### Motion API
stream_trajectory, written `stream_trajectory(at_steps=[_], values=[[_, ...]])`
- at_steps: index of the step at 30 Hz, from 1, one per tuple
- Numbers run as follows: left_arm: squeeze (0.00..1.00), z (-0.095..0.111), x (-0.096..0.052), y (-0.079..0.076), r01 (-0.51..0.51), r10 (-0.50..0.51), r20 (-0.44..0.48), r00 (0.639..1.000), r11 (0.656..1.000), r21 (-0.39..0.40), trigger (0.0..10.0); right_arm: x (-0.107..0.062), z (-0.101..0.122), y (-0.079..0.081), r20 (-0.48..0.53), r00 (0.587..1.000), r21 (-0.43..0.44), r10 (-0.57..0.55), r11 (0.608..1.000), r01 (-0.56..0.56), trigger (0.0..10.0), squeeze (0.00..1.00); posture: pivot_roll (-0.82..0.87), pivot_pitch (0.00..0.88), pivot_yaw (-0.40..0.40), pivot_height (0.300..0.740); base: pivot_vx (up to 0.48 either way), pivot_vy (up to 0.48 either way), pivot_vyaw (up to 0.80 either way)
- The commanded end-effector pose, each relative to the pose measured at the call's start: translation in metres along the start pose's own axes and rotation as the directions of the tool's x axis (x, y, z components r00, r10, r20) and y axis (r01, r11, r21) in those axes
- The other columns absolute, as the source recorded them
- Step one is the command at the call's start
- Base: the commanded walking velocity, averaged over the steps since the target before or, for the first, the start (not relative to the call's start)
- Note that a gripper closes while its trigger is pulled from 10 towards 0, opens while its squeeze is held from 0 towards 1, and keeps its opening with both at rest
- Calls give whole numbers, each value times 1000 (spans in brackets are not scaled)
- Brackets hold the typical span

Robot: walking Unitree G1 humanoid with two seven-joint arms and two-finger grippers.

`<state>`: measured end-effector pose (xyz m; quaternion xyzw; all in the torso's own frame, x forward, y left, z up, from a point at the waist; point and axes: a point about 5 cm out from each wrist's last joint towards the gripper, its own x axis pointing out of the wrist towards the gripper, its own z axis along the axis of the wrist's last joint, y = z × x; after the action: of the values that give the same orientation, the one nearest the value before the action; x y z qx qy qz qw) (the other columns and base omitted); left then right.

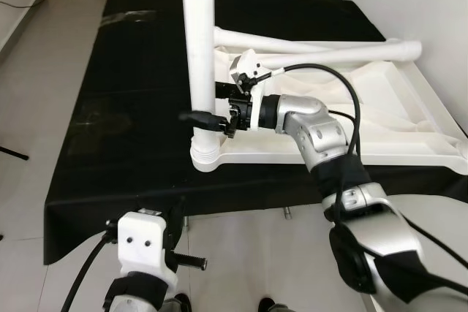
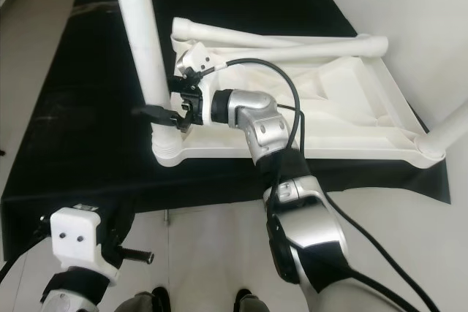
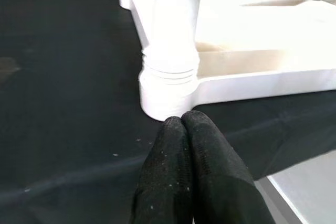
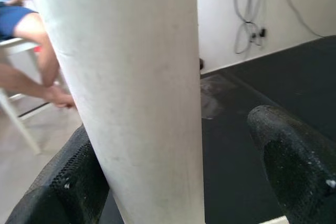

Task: Building children table

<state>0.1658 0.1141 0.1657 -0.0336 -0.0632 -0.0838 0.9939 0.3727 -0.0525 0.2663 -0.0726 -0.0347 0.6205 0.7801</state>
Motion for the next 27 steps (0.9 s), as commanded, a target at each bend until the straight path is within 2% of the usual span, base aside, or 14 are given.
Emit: stream_trajectory(at_steps=[1,3,4,5,6,7,8,14,21,22,23,24,26,27], values=[[0,-5,-3,-1,18,-18,-33,999,1000,2,0,3,-1,1,-7,1000,-7,22,1000,-23,10000,0,31,243,-39,740,0,0,0],[0,-5,-4,-2,25,-25,-35,999,1000,6,0,3,0,1,-3,999,-5,50,999,-50,10000,0,32,249,-37,740,0,0,0],[0,-4,-5,-2,31,-31,-37,999,999,11,0,4,1,1,5,997,-3,78,997,-78,784,0,30,254,-37,740,0,0,0],[0,-4,-5,-2,31,-31,-37,999,999,11,0,4,1,1,5,997,-3,78,997,-78,784,0,30,254,-37,740,0,0,0],[0,-4,-6,-3,37,-36,-39,999,999,14,8902,4,1,2,17,994,5,110,994,-110,0,0,26,259,-38,740,0,0,0],[0,-4,-6,-3,37,-36,-39,999,999,14,8902,4,1,2,17,994,5,110,994,-110,0,0,26,259,-38,740,0,0,0],[0,-4,-7,-3,37,-36,-39,999,999,20,10000,3,1,2,24,991,9,132,991,-132,0,0,17,259,-40,740,0,0,0],[0,-4,-6,-3,34,-33,-32,999,999,27,10000,-2,-4,3,40,988,18,149,989,-150,0,0,-6,261,-38,740,0,0,0],[0,-5,-5,-1,35,-34,-28,999,999,36,10000,-16,-21,2,54,996,65,-71,996,68,0,0,-20,262,-32,740,0,0,0],[0,-5,-5,-1,35,-34,-28,999,999,36,10000,-16,-21,2,54,996,65,-71,996,68,0,0,-20,262,-32,740,0,0,0],[0,-5,-5,-1,33,-32,-28,999,999,39,10000,-18,-30,7,42,978,101,-205,974,200,0,0,-22,263,-34,740,0,0,0],[0,-5,-5,0,30,-29,-29,999,999,42,10000,-22,-43,11,-13,879,95,-476,875,475,0,0,-21,265,-36,740,0,0,0],[0,-5,-5,0,30,-29,-29,999,999,42,10000,-22,-43,11,-13,879,95,-476,875,475,0,0,-21,265,-36,740,0,0,0],[0,-5,-5,1,28,-27,-29,999,999,43,10000,-30,-51,14,-46,753,78,-656,749,658,0,0,-21,265,-36,740,0,0,0]])
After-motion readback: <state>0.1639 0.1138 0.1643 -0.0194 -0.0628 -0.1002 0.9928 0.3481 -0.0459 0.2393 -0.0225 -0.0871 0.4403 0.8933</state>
